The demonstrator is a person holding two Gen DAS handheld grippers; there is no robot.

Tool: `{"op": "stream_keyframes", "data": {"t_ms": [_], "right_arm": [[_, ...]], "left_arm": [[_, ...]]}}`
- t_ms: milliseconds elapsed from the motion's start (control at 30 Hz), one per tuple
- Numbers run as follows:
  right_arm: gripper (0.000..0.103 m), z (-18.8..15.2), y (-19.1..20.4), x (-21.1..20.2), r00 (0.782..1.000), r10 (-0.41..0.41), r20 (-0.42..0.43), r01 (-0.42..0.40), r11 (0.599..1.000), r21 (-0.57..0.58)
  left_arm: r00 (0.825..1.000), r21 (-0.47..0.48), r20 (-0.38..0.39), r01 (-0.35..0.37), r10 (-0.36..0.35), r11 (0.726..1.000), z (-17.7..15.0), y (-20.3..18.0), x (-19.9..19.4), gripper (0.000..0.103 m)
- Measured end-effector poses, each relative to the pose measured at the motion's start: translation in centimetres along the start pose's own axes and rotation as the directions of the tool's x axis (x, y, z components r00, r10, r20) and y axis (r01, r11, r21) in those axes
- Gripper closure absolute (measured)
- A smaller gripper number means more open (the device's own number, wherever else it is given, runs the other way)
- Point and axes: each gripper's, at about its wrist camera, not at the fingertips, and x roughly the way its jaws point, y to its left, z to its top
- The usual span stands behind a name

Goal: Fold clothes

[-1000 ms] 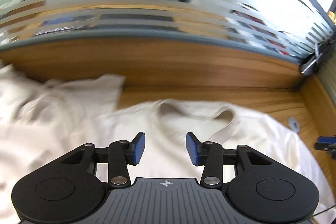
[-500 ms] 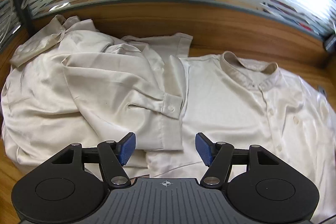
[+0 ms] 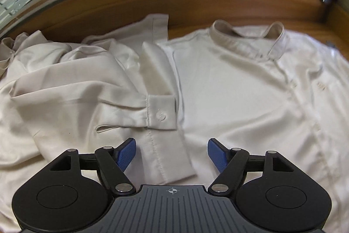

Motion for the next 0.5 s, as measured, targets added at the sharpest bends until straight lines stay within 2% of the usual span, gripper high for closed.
{"op": "stream_keyframes", "data": {"t_ms": [67, 133, 200, 267, 500], "right_arm": [[0.057, -0.7, 0.5, -0.8, 1.000, -0.016, 0.015, 0.016, 1.000, 0.015], [0.057, -1.3, 0.9, -1.4, 0.999, -0.031, 0.023, 0.030, 0.999, 0.029], [0.057, -1.8, 1.3, -1.7, 0.999, -0.042, 0.024, 0.041, 0.999, 0.034], [0.057, -2.0, 1.6, -1.9, 0.998, -0.049, 0.026, 0.049, 0.998, 0.033], [0.057, -1.2, 3.1, -1.4, 0.999, -0.018, 0.029, 0.018, 1.000, -0.006]], "left_arm": [[1.000, 0.021, 0.000, -0.015, 0.015, 1.000, -0.4, 0.2, 0.6, 0.038], [1.000, 0.006, 0.012, -0.007, 0.007, 1.000, -0.8, 1.0, 0.5, 0.066], [0.999, -0.026, 0.032, 0.012, -0.011, 1.000, -1.3, 2.0, 0.2, 0.083], [0.997, -0.082, 0.075, 0.028, -0.022, 0.996, -1.8, 3.6, -1.1, 0.089], [0.982, -0.300, 0.191, 0.055, 0.004, 0.952, -4.4, 10.5, -8.0, 0.091]]}}
